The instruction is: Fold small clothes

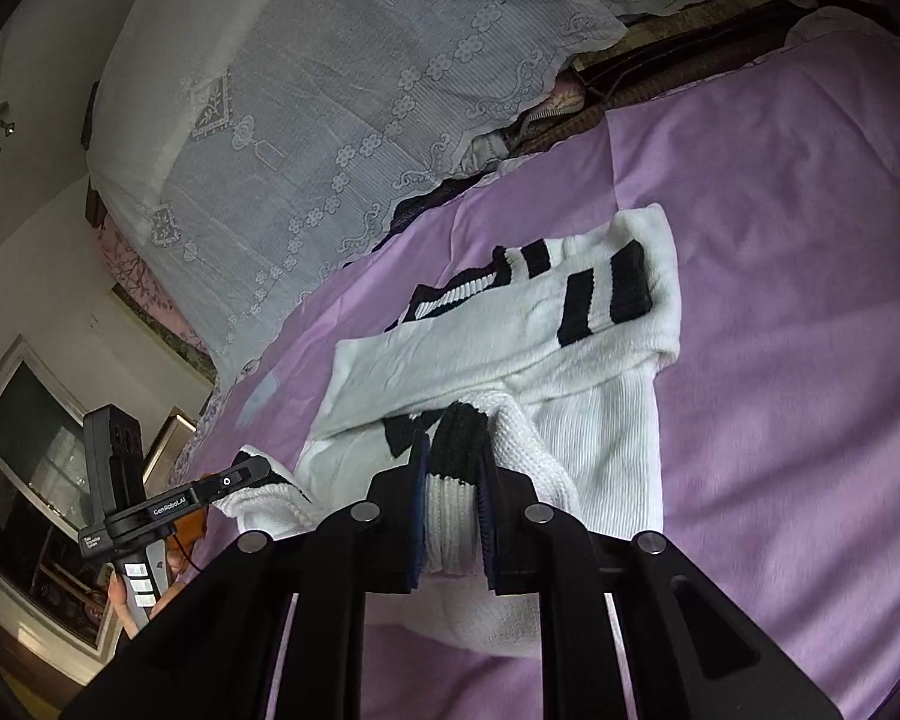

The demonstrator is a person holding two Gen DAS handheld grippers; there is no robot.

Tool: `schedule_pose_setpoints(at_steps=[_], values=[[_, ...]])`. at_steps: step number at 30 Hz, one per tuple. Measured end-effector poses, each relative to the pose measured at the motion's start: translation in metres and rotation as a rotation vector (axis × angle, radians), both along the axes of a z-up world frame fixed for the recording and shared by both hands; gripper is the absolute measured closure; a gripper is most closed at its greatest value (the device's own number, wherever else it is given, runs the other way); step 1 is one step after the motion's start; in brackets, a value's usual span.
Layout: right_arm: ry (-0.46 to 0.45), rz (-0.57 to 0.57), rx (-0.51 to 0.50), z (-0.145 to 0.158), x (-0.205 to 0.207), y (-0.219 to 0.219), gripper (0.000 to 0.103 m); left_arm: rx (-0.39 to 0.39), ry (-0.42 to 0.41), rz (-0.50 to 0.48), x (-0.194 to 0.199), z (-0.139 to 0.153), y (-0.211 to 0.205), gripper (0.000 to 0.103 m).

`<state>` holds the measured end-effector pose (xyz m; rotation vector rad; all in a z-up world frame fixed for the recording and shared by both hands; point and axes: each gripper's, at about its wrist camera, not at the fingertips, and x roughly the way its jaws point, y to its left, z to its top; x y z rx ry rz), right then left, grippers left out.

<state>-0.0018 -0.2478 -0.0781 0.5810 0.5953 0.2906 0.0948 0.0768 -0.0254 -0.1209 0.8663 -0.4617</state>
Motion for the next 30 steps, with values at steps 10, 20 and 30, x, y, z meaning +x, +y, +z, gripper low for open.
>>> schedule_pose_setpoints(at_steps=[10,20,30], values=[[-0.01,-0.062,-0.003,0.012,0.074,-0.01,0.088,-0.057,0.025,0.065,0.072,0.006,-0.002,0.09],[-0.008,-0.092,0.04,0.012,0.142,-0.024,0.088,-0.06,0.014,0.12,0.128,0.009,-0.014,0.09],[0.027,-0.113,0.058,-0.002,0.198,-0.034,0.088,-0.013,0.03,0.163,0.169,-0.012,-0.028,0.09]])
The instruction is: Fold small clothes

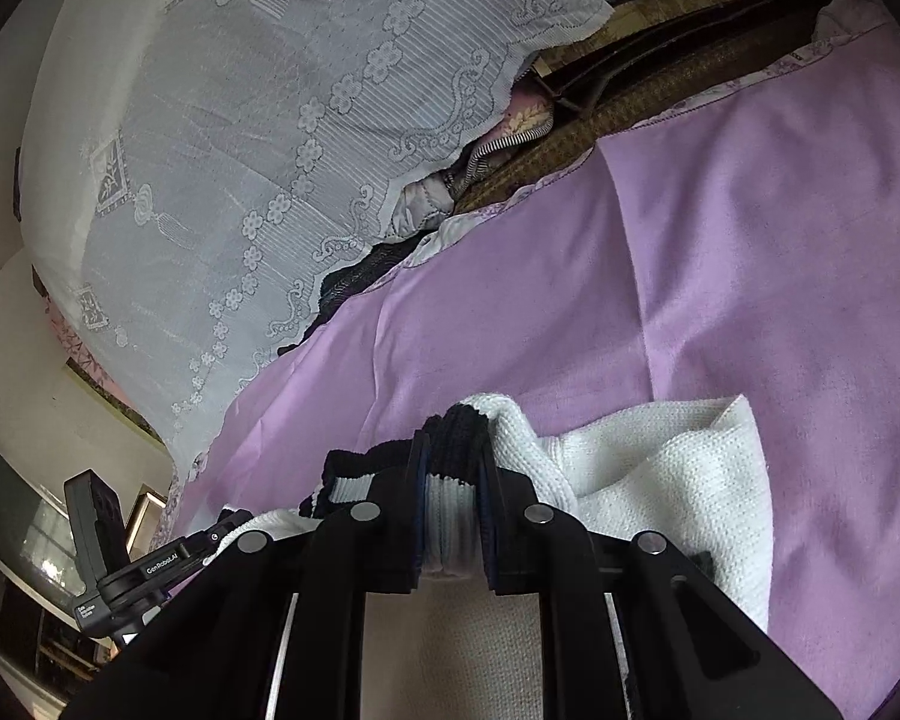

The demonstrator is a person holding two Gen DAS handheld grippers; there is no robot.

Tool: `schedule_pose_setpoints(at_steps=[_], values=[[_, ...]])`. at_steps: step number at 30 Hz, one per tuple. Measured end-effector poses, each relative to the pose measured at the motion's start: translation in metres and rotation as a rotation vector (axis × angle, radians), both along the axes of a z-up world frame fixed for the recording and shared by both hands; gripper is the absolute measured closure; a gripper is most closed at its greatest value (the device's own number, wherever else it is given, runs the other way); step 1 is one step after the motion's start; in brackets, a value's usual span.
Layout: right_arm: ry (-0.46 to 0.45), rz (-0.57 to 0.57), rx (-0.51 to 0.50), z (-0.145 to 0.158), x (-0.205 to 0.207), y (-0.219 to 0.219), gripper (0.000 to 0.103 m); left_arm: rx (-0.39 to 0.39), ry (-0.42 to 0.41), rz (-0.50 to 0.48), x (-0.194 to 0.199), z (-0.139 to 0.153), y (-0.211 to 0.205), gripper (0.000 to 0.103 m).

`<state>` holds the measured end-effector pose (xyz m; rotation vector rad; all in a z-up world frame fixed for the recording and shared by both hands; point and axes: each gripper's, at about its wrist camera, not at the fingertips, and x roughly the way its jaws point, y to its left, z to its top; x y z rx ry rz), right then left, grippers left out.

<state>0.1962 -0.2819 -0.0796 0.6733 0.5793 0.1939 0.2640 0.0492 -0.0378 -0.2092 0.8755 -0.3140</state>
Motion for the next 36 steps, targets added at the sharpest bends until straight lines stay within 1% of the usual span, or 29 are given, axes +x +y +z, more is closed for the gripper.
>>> schedule_pose_setpoints(at_steps=[3,7,11,13,15,16,18,20,24,26,28,29,30,31,32,33,34,35,36], values=[[0.023,0.003,0.026,-0.01,0.008,-0.004,0.087,-0.009,0.026,0.007,0.008,-0.013,0.001,0.088],[0.039,0.004,0.017,-0.019,0.012,-0.004,0.087,-0.059,0.039,0.008,0.013,-0.022,0.006,0.087],[0.021,0.011,0.048,-0.02,0.009,-0.008,0.076,-0.094,0.024,-0.003,0.008,-0.021,0.011,0.086],[0.005,0.008,0.063,-0.018,0.005,-0.01,0.064,-0.106,0.021,-0.009,0.007,-0.018,0.012,0.081],[-0.018,-0.017,0.046,-0.012,-0.003,-0.012,0.058,-0.114,0.013,-0.016,0.003,-0.015,0.014,0.072],[-0.031,-0.023,0.031,-0.008,-0.007,-0.012,0.058,-0.102,0.003,-0.012,0.001,-0.013,0.014,0.069],[-0.058,-0.034,-0.018,0.001,-0.015,-0.012,0.058,-0.053,-0.039,0.024,-0.005,-0.006,0.014,0.049],[-0.082,-0.046,-0.069,0.007,-0.021,-0.009,0.058,-0.019,-0.087,0.059,-0.012,0.002,0.016,0.042],[-0.088,-0.04,-0.14,0.011,-0.021,0.0,0.057,-0.05,-0.106,0.05,-0.017,0.012,0.021,0.042],[-0.081,-0.034,-0.17,0.012,-0.019,0.003,0.058,-0.05,-0.116,0.02,-0.021,0.014,0.015,0.042],[-0.075,-0.036,-0.194,0.012,-0.018,0.006,0.058,-0.041,-0.126,-0.034,-0.026,0.016,0.005,0.038],[-0.066,-0.035,-0.202,0.012,-0.017,0.006,0.058,-0.031,-0.128,-0.068,-0.028,0.015,-0.004,0.031],[-0.056,-0.035,-0.205,0.011,-0.015,0.006,0.055,-0.016,-0.125,-0.098,-0.029,0.014,-0.011,0.022],[-0.046,-0.037,-0.203,0.01,-0.013,0.005,0.049,0.004,-0.119,-0.131,-0.029,0.011,-0.021,0.019],[-0.037,-0.046,-0.199,0.01,-0.01,0.004,0.047,0.038,-0.116,-0.149,-0.027,0.007,-0.03,0.018],[-0.032,-0.06,-0.195,0.009,-0.006,0.002,0.043,0.083,-0.11,-0.142,-0.024,0.001,-0.038,0.017],[-0.02,-0.07,-0.19,0.008,-0.001,-0.001,0.041,0.125,-0.09,-0.123,-0.017,-0.006,-0.043,0.017],[-0.004,-0.071,-0.182,0.006,0.003,-0.003,0.041,0.153,-0.042,-0.098,-0.008,-0.017,-0.045,0.017],[0.017,-0.062,-0.167,0.001,0.008,-0.004,0.041,0.155,0.009,-0.078,0.001,-0.027,-0.043,0.017]])
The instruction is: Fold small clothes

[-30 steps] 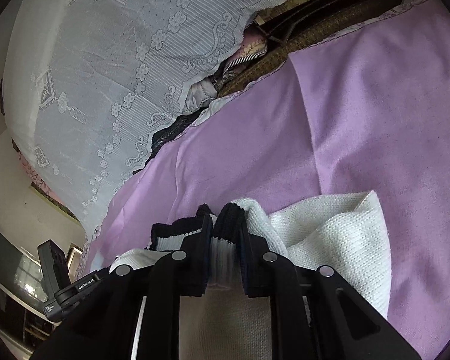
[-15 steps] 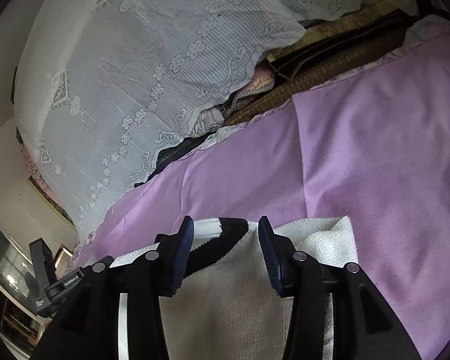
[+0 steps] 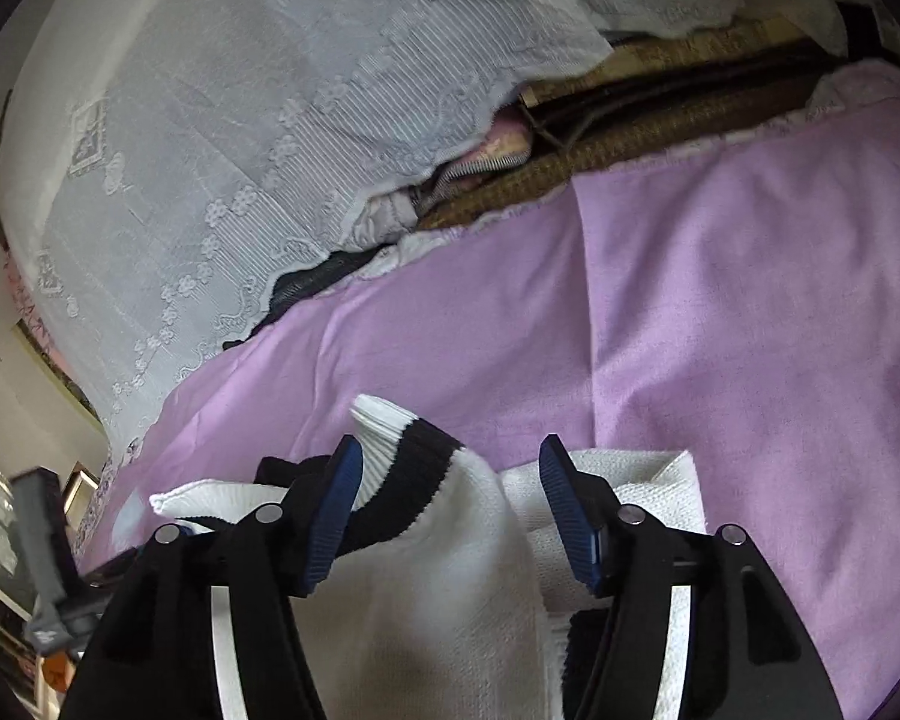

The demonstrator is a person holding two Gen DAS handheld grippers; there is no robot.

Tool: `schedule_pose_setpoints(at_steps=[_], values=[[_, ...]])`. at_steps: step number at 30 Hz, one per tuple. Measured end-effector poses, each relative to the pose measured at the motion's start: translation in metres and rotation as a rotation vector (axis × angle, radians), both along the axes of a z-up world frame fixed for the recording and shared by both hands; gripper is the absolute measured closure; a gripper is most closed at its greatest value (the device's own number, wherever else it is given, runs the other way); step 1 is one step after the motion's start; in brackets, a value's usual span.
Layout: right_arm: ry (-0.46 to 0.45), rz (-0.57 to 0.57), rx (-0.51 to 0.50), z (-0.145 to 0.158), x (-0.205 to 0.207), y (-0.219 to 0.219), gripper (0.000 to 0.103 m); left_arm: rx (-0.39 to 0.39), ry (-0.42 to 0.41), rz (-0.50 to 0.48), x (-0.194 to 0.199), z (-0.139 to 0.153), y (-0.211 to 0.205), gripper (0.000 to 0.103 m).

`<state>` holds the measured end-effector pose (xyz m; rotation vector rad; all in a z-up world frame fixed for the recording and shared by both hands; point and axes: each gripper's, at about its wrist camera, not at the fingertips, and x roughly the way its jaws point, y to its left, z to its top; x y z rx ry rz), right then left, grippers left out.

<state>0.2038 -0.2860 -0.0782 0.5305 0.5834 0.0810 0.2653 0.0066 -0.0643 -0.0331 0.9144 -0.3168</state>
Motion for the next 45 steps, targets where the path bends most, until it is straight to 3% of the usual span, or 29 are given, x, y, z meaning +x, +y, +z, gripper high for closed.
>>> schedule_pose_setpoints(at_steps=[5,8,9,13,17,19,21,23,28,30,32,34,37,41,45], values=[[0.086,0.034,0.008,-0.018,0.017,0.004,0.044,-0.086,0.023,0.048,0.008,-0.001,0.017,0.017],[0.078,0.048,-0.033,-0.016,0.015,0.01,0.089,-0.1,0.008,0.064,0.006,0.001,0.022,0.017],[0.068,0.043,-0.022,-0.016,0.013,0.008,0.091,-0.106,0.002,0.07,0.006,0.002,0.024,0.018],[0.102,-0.033,-0.017,-0.019,0.008,-0.006,0.093,-0.137,0.015,0.091,0.009,0.001,0.033,0.023],[0.151,-0.038,0.033,-0.03,0.012,-0.013,0.091,-0.147,0.008,0.096,0.006,0.006,0.034,0.024],[0.108,-0.059,0.045,-0.025,0.004,-0.013,0.085,-0.167,-0.023,0.106,0.002,0.014,0.037,0.023],[0.058,-0.075,0.04,-0.015,-0.002,-0.012,0.085,-0.16,-0.064,0.112,0.002,0.022,0.037,0.016],[-0.006,-0.039,0.035,-0.001,-0.003,-0.004,0.085,-0.16,-0.07,0.113,0.007,0.025,0.035,0.016],[-0.009,0.082,-0.005,0.009,0.015,0.029,0.084,-0.129,0.08,0.177,0.044,-0.01,0.041,0.015],[0.041,0.088,-0.011,-0.002,0.029,0.031,0.074,-0.129,0.091,0.169,0.046,-0.013,0.042,0.015],[0.099,0.073,0.045,-0.018,0.038,0.021,0.079,-0.089,0.083,0.162,0.046,-0.014,0.037,0.015],[0.101,0.056,0.148,-0.024,0.036,0.005,0.084,-0.053,0.069,0.163,0.044,-0.014,0.032,0.014],[0.087,0.023,0.2,-0.028,0.029,-0.006,0.089,-0.066,0.054,0.164,0.039,-0.012,0.035,0.014],[0.027,0.0,0.144,-0.015,0.011,0.003,0.083,-0.097,-0.025,0.128,0.018,0.004,0.039,0.014],[0.0,0.157,0.054,0.007,0.001,0.039,0.083,-0.1,-0.055,0.01,-0.002,0.018,0.019,0.01]])
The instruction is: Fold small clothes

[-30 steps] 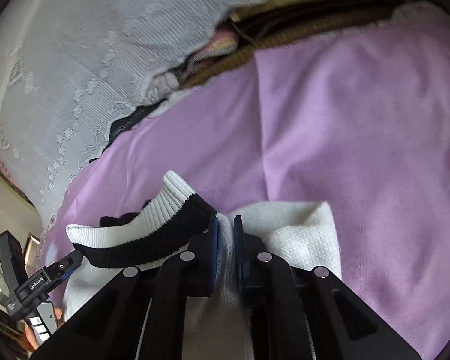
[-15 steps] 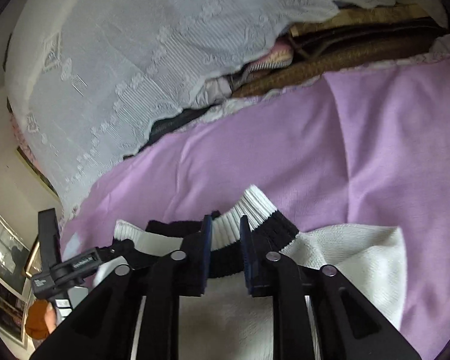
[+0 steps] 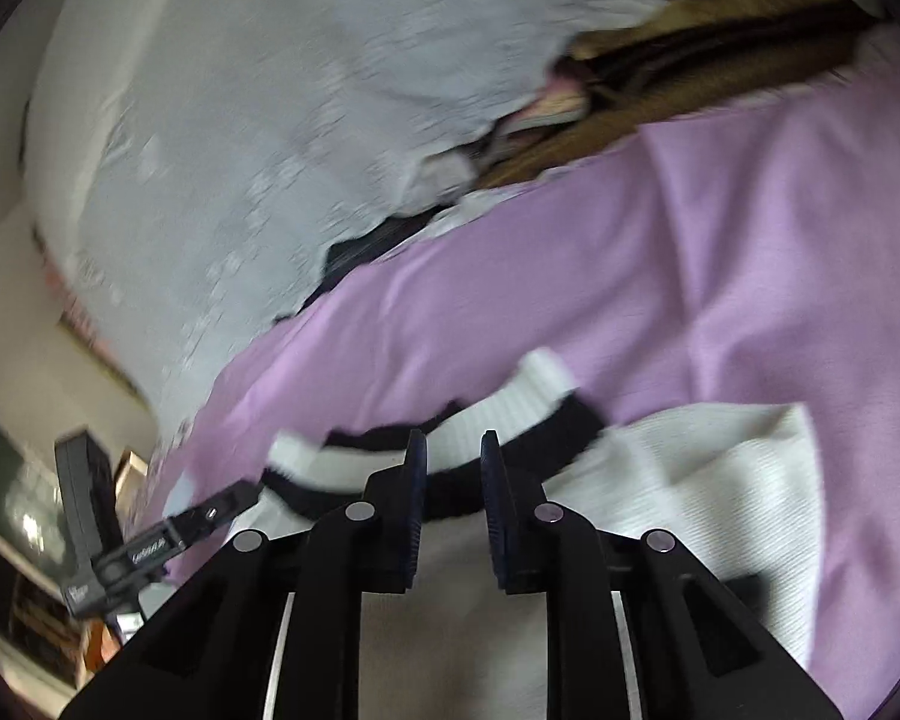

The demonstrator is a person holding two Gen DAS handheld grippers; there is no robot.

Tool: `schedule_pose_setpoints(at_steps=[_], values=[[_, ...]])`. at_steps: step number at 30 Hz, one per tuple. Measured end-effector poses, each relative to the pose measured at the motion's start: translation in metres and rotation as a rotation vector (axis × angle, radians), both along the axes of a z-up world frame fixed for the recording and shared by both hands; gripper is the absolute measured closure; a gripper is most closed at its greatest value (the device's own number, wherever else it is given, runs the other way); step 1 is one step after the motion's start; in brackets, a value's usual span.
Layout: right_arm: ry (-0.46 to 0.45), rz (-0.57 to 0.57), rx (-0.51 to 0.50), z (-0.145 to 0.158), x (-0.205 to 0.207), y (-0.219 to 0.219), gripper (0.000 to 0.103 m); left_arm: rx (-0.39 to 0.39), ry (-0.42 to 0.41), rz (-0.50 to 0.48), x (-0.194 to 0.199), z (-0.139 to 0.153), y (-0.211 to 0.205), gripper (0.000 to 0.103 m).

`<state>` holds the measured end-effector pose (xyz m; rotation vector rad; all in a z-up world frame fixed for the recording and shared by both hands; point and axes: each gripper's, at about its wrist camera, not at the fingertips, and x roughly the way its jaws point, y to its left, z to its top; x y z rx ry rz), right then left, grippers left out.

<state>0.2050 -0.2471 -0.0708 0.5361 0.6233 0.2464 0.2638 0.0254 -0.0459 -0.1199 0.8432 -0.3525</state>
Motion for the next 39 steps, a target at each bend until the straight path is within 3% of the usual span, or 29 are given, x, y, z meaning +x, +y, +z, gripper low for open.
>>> schedule_pose_setpoints(at_steps=[2,5,7,12,17,20,23,25,27,28,32,34,36,39], values=[[0.017,0.07,-0.069,0.003,0.001,0.025,0.083,0.083,-0.019,-0.048,-0.008,-0.001,-0.019,0.008],[0.1,0.126,-0.192,-0.008,0.011,0.05,0.086,0.303,-0.025,-0.034,-0.006,-0.02,-0.048,0.005],[0.135,0.124,-0.239,-0.022,0.021,0.055,0.091,0.355,-0.009,-0.004,0.001,-0.03,-0.054,0.004],[0.159,0.076,-0.251,-0.026,0.04,0.052,0.101,0.296,0.051,0.085,0.029,-0.031,-0.042,0.004],[0.132,0.057,-0.121,-0.031,0.038,0.034,0.103,0.282,0.024,0.086,0.024,-0.028,-0.039,0.004],[0.081,0.035,-0.149,-0.019,0.027,0.038,0.096,0.207,-0.004,0.039,0.009,-0.018,-0.031,0.004],[0.072,0.112,-0.153,-0.012,0.021,0.054,0.09,0.154,0.013,0.0,0.003,-0.015,-0.029,0.004],[0.1,0.149,-0.206,-0.016,0.02,0.069,0.076,0.204,0.008,-0.007,0.002,-0.02,-0.037,0.004],[0.093,0.173,-0.295,-0.023,0.021,0.081,0.076,0.309,0.005,0.006,0.004,-0.03,-0.048,0.004],[0.085,0.172,-0.309,-0.024,0.018,0.081,0.076,0.325,-0.003,0.01,0.003,-0.03,-0.05,0.004],[0.065,0.164,-0.329,-0.024,0.014,0.084,0.075,0.318,-0.013,0.021,0.001,-0.03,-0.048,0.004],[0.053,0.17,-0.333,-0.024,0.012,0.086,0.07,0.32,-0.02,0.024,-0.001,-0.03,-0.047,0.004],[0.031,0.175,-0.325,-0.022,0.007,0.085,0.064,0.312,-0.031,0.027,-0.006,-0.028,-0.044,0.004],[-0.024,0.105,-0.355,-0.013,-0.012,0.084,0.047,0.293,-0.047,0.032,-0.016,-0.025,-0.039,0.004]])
